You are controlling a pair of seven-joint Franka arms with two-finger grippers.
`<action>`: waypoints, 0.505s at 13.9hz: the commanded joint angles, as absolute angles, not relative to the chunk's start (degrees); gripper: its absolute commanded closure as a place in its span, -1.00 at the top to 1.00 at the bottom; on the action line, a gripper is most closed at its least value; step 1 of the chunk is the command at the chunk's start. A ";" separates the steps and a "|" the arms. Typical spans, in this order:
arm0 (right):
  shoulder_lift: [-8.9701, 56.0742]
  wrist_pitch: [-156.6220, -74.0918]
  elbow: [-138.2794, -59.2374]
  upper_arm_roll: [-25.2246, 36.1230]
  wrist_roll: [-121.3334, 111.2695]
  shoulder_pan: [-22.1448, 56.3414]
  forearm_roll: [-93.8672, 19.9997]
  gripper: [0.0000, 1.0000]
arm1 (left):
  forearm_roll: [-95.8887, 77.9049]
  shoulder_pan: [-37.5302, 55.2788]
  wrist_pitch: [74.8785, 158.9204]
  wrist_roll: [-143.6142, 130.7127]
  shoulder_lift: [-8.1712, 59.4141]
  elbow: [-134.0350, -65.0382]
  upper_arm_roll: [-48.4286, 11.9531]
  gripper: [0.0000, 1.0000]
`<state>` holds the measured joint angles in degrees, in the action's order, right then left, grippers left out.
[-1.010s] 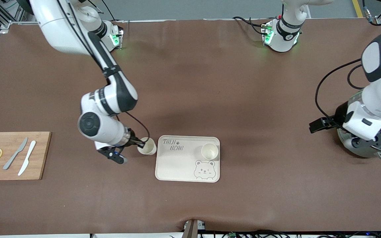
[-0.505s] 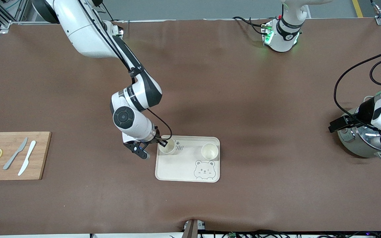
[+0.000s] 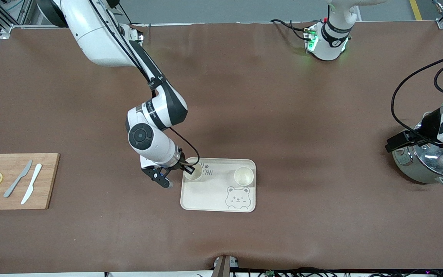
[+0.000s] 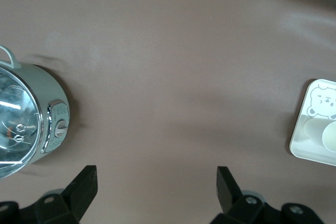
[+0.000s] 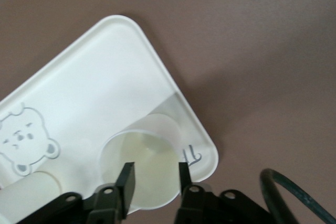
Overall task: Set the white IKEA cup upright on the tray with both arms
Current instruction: 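Open the right gripper and lift it off the cup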
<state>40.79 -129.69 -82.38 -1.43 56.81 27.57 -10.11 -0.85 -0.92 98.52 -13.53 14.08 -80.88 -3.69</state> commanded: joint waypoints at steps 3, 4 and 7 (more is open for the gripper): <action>39.12 -125.70 -79.72 -1.05 56.60 28.83 -4.15 1.00 | -1.05 -1.67 97.21 -12.48 11.60 -82.09 -3.78 1.00; 38.50 -122.90 -79.19 -1.05 56.43 28.13 -3.52 1.00 | -1.05 -1.76 96.77 -12.22 11.51 -82.09 -3.78 1.00; 34.73 -116.38 -77.17 -0.88 56.51 25.24 -3.25 1.00 | -1.14 -1.85 94.75 -10.46 10.81 -82.09 -3.78 1.00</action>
<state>38.31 -120.03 -77.38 -0.62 56.75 27.68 -4.13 -0.85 -1.41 96.37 -12.05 12.77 -80.90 -3.68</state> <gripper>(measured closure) 0.000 0.000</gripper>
